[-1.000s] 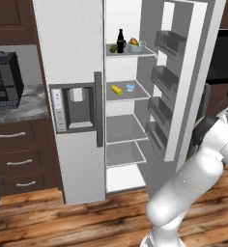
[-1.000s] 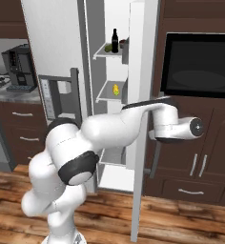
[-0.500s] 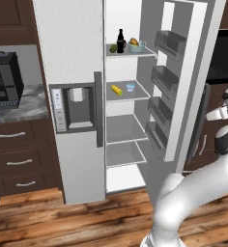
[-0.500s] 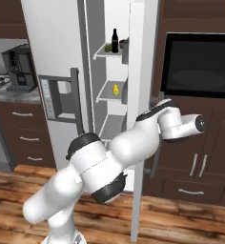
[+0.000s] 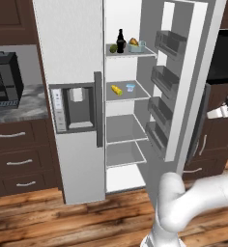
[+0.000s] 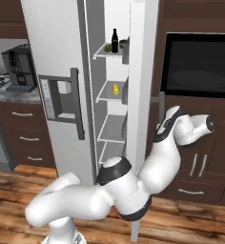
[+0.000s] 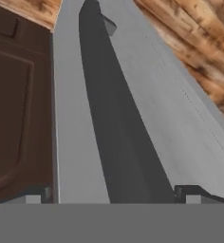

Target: Place the tupperware on the top shelf of the fridge. Make space for the tupperware among the existing items by rearranging them on the shelves if needed. Close the fridge door when finished.

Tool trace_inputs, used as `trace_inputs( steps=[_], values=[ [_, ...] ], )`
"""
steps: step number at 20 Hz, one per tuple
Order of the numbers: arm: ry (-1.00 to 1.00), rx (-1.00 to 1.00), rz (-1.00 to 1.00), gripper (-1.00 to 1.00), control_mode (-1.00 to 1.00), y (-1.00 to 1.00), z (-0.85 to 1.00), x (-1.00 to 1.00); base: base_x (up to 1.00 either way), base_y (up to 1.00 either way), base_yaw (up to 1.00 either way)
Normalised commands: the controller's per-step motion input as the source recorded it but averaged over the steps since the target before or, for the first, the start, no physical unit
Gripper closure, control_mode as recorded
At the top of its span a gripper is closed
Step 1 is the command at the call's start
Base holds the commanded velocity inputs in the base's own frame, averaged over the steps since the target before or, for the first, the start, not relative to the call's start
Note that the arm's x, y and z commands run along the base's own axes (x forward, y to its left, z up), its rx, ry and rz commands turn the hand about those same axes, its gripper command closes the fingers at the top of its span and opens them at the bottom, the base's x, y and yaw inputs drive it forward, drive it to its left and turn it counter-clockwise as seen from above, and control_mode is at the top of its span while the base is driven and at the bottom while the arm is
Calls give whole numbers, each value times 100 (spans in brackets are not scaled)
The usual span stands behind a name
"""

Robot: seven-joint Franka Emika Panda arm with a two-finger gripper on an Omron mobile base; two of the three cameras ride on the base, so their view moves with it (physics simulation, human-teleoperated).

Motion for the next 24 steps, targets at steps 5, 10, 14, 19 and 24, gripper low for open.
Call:
trace_inputs(
  steps=[5, 10, 14, 19, 24],
  values=[
    [0, 9, 0, -100, -100, 14, -27, 34, 0, 0, 0],
    [-3, 13, 0, -100, -100, 82, -27, 5, 0, 0, 0],
    [-8, 16, 0, -100, -100, 100, -19, 2, 0, 0, 0],
    [-10, 19, 0, -100, -100, 100, -12, 1, 0, 0, 0],
    [-10, 16, -5, -100, -100, 100, -11, 15, 0, 0, 0]
  ],
)
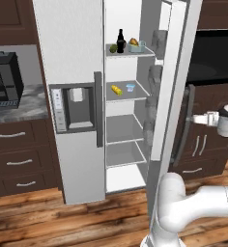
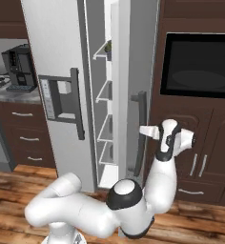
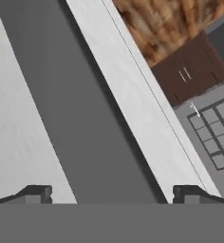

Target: Place the tupperware on the top shelf of the fridge. Make space for the tupperware among the existing items by rearranging them on the shelves if needed. Close the fridge door when finished.

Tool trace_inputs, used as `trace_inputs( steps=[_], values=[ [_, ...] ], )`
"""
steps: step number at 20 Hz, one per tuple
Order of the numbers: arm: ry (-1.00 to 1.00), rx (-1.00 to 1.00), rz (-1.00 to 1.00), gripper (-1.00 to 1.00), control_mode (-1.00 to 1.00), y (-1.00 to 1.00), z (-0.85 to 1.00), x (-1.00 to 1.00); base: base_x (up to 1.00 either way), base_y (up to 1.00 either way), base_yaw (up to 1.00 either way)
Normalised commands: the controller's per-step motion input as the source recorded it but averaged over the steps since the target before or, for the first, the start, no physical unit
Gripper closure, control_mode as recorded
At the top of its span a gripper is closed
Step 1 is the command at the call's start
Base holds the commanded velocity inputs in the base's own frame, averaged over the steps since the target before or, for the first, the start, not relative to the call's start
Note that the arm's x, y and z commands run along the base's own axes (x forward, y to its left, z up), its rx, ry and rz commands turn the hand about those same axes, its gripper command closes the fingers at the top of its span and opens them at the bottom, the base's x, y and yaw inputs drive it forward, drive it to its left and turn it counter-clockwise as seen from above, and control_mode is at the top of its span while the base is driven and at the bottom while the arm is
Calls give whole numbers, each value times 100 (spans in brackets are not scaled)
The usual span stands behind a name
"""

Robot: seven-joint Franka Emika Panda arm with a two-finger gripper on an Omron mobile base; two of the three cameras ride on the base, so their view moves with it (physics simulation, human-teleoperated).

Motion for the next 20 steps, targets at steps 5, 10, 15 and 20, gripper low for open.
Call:
trace_inputs(
  steps=[5, 10, 15, 20],
  values=[
    [-6, 15, -10, -100, -100, 98, -3, 39, 0, 0, 0],
    [-1, 14, -15, -100, -100, 80, 0, 61, 0, 0, 0],
    [0, 6, -23, -100, -100, 52, 0, 74, 0, 0, 0],
    [0, 0, -24, -100, -100, 9, 6, 73, 0, 0, 0]
  ],
)
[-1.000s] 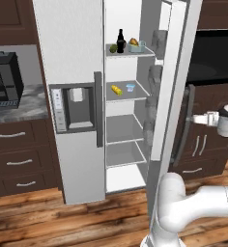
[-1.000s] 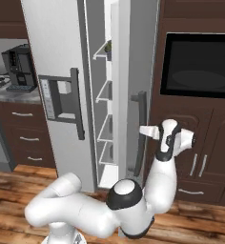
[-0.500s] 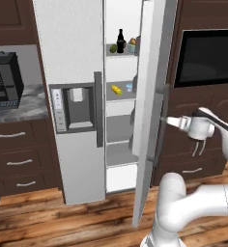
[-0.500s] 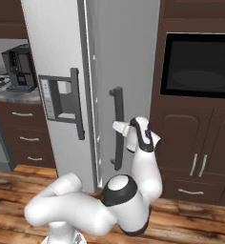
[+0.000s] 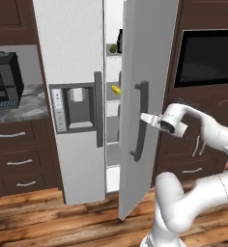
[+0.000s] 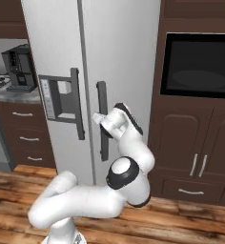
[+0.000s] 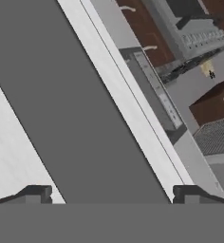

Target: Place the tupperware on the top shelf of the fridge. Make space for the tupperware among the existing items by rearranging them on the shelves if needed. Close the fridge door when finished.

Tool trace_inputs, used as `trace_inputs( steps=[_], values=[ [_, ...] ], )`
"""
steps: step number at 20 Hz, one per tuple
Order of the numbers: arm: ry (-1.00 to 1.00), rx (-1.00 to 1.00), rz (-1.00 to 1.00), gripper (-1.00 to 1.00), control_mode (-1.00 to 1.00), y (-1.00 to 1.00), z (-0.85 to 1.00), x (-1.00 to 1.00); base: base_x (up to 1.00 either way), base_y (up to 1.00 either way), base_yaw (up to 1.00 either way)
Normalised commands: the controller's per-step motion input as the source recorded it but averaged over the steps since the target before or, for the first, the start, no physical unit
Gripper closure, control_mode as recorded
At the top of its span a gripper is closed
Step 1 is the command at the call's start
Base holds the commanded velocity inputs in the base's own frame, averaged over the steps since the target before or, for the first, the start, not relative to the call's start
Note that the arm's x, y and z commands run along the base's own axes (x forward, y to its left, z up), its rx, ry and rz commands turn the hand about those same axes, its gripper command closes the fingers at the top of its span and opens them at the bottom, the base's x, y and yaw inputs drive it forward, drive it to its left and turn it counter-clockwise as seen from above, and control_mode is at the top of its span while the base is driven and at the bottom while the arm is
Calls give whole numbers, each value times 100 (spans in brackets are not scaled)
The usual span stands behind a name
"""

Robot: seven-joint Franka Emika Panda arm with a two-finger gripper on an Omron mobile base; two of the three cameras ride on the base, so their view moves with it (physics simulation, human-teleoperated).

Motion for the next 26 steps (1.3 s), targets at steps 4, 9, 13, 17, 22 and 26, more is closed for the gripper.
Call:
trace_inputs(
  steps=[4, 9, 13, 17, 22, 26],
  values=[
    [2, 0, -23, -100, -100, 6, 2, 88, 0, 0, 0],
    [4, 0, -24, -100, -100, 6, 3, 92, 0, 0, 0],
    [5, 0, -24, -100, -100, 5, 4, 92, 0, 0, 0],
    [10, 0, -25, -100, -100, 3, 3, 96, 0, 0, 0],
    [20, 0, -23, -100, -100, 0, 0, 94, 0, 0, 0],
    [20, 0, -25, -100, -100, 2, 0, 100, 0, 0, 0]
  ],
)
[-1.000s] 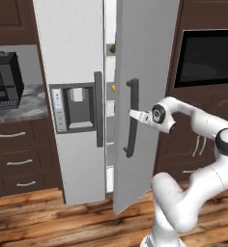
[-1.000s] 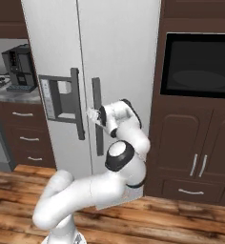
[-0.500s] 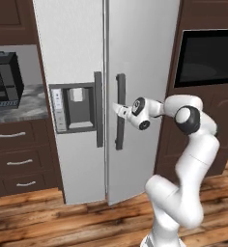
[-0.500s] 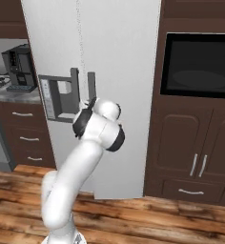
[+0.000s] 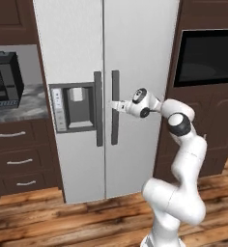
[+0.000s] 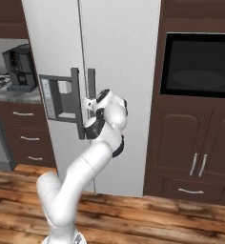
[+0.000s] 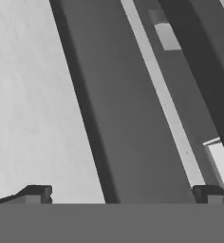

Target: Place the tupperware on the top shelf of the fridge. Make space for the tupperware among the existing items by rearranging them on the shelves if needed. Close the fridge door when finished.

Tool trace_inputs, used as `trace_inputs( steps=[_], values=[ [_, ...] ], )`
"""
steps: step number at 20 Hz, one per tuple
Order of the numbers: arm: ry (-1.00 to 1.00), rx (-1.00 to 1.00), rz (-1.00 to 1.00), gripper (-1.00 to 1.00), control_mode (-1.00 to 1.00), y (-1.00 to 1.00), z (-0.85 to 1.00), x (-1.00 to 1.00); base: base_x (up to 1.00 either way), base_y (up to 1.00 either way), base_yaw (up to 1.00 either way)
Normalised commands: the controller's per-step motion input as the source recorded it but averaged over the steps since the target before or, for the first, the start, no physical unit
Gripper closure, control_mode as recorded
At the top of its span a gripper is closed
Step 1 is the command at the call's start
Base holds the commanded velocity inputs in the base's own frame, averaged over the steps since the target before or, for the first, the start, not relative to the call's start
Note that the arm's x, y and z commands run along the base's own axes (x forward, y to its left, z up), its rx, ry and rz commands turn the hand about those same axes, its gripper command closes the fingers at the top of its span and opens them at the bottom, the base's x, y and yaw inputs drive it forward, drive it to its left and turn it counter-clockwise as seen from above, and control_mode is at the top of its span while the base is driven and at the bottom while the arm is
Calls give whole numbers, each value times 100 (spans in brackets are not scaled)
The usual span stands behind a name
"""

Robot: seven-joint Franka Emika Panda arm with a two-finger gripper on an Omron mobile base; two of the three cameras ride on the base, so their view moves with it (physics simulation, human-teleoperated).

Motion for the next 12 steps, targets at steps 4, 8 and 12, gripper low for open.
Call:
trace_inputs(
  steps=[4, 8, 12],
  values=[
    [11, -1, -20, -100, -100, 10, -1, 73, 0, 0, 0],
    [0, 0, 0, -100, -100, 0, 0, 0, 0, 0, 0],
    [0, 0, 0, -100, -100, 0, 0, 0, 0, 0, 0]
  ],
)
